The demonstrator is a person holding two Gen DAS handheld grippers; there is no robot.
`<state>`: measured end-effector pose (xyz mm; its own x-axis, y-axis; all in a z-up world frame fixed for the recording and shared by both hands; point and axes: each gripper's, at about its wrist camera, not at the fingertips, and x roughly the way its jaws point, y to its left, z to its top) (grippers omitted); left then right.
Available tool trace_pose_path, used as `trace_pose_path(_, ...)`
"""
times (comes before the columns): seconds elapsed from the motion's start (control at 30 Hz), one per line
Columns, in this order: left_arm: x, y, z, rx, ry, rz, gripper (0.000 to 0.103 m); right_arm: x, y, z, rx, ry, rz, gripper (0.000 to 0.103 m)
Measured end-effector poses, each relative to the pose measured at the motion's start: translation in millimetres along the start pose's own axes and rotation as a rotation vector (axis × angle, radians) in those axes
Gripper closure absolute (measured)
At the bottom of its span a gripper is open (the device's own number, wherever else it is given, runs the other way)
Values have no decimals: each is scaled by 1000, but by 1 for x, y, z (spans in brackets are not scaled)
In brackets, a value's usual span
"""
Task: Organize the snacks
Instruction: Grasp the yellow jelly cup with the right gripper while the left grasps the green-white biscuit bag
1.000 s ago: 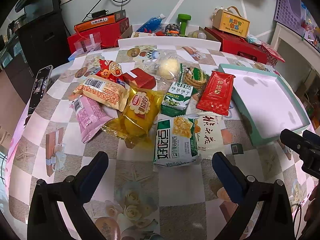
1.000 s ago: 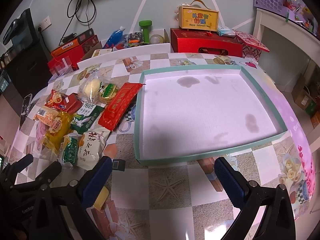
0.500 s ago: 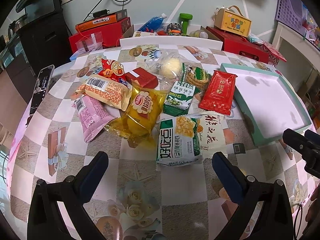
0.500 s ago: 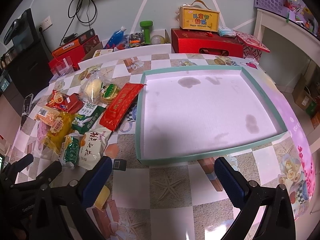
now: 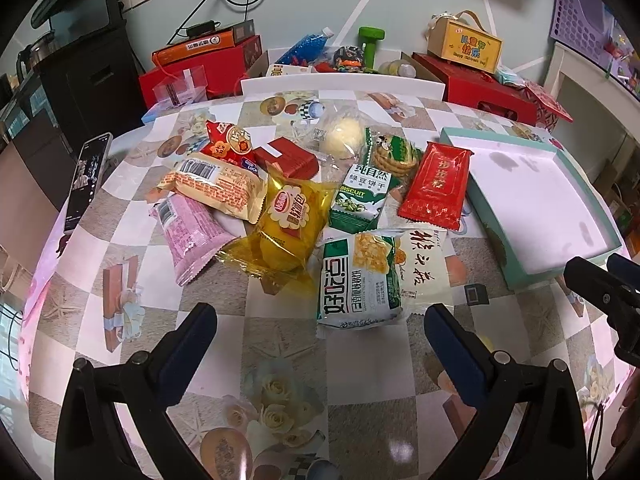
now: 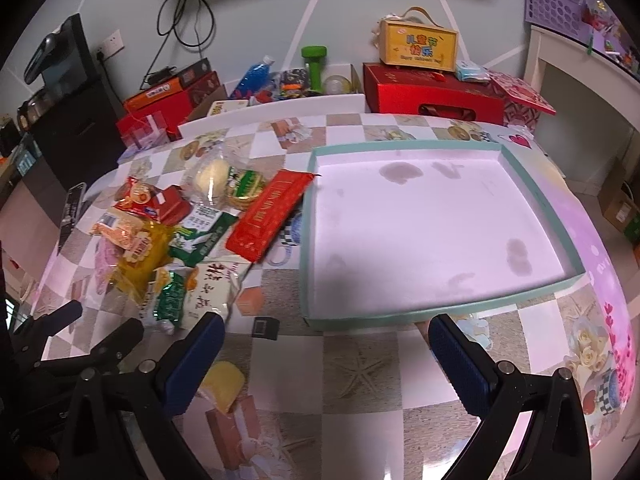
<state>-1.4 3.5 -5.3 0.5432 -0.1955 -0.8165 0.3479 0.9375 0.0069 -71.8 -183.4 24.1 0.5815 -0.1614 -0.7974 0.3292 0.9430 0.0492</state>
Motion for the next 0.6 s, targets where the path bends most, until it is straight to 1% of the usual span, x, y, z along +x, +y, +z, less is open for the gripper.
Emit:
trace_pose_path(0.17, -2, 5, -2, -1, 12, 11, 0, -5, 10, -1, -25, 6, 44, 0)
trace_pose_path(0.27, 5, 11, -5, -14, 43, 8, 0, 2, 19, -7, -43, 49, 104, 0)
trace_pose_path(0.4, 20, 25, -10, -59, 99, 9, 0, 13, 28, -19, -68, 100, 107, 0)
trace_pose_path(0.53, 28, 38, -14, -115, 125, -13, 0, 25, 35, -29, -90, 147, 123, 0)
trace_pose_path(0.6, 30, 40, -16, -125, 130, -23, 0, 30, 40, -34, -109, 172, 128, 0)
